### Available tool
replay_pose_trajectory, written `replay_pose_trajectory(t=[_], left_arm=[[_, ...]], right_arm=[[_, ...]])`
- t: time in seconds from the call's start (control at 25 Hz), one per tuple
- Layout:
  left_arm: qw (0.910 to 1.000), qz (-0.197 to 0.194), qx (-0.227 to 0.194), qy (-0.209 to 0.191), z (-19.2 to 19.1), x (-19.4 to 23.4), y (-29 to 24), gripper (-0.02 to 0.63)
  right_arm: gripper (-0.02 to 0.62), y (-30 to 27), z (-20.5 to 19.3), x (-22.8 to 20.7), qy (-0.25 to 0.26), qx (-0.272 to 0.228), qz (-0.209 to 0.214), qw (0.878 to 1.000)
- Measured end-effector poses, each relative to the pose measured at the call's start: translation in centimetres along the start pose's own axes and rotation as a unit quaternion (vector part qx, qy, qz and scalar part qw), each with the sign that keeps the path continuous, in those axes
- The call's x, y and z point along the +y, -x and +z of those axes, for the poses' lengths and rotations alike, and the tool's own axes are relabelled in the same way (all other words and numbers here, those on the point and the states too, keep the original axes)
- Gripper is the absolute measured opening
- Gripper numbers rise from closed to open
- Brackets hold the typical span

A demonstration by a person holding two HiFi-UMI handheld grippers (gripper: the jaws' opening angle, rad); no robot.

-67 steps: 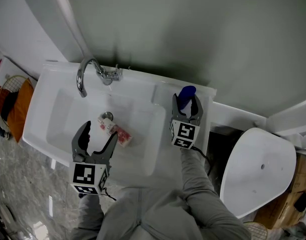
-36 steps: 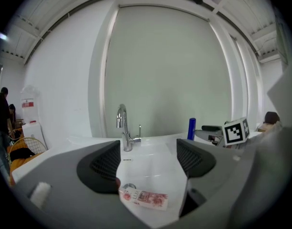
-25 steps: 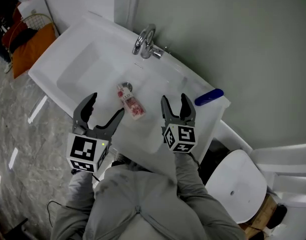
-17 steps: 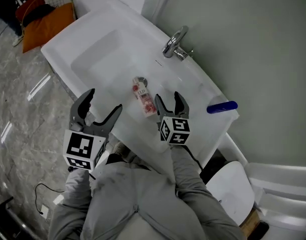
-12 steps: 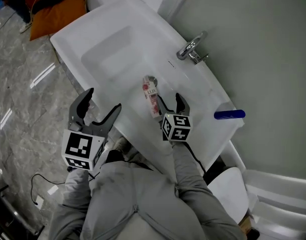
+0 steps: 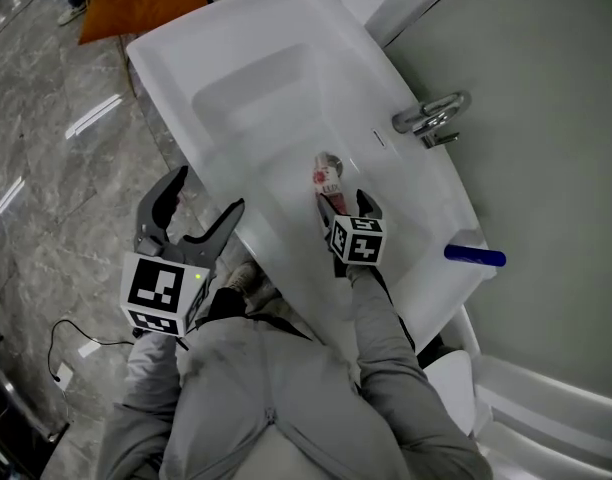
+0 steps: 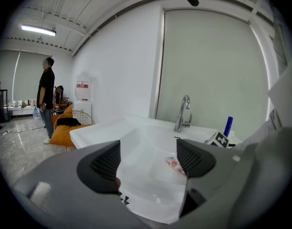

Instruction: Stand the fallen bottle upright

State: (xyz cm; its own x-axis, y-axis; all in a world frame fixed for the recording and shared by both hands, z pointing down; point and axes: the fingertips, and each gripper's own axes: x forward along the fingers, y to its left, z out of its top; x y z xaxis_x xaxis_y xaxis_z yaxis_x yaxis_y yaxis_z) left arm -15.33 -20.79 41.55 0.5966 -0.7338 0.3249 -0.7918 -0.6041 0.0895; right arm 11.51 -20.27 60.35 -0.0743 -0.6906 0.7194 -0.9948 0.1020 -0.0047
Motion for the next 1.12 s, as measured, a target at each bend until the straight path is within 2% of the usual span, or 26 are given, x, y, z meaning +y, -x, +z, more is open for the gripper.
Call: replay_pose_trajectory(t=[0.28, 0.48, 0.68, 0.8, 1.0, 1.12], left_arm=[[0.9997, 0.014, 0.012, 0.014, -0.9, 2.1, -0.3, 0.42], [0.9995, 0.026, 0.009, 0.017, -0.9, 3.4, -0.4, 0.42], [0.9985, 0.039, 0.028, 0.025, -2.1, 4.5, 0.0, 0.42], [0.9982, 0.043, 0.032, 0.028, -2.4, 5.0, 0.2, 0.42], [0.9979, 0.047, 0.031, 0.033, -2.4, 5.3, 0.1, 0.42], [0.9979, 0.047, 0.029, 0.035, -2.4, 5.2, -0.1, 0.42]], right_arm=[[0.363, -3.1, -2.9, -1.1, 0.0, 0.083, -0.002, 0.997], [0.362, -4.8, -4.4, -0.6, 0.011, 0.129, 0.012, 0.992], [0.362, -6.4, -5.2, -0.5, 0.012, 0.171, 0.027, 0.985], [0.364, -7.0, -6.0, -0.1, 0.025, 0.241, 0.048, 0.969], [0.365, -7.8, -6.2, 0.0, 0.064, 0.359, 0.064, 0.929], [0.365, -8.0, -6.4, -0.2, 0.07, 0.393, 0.063, 0.915]])
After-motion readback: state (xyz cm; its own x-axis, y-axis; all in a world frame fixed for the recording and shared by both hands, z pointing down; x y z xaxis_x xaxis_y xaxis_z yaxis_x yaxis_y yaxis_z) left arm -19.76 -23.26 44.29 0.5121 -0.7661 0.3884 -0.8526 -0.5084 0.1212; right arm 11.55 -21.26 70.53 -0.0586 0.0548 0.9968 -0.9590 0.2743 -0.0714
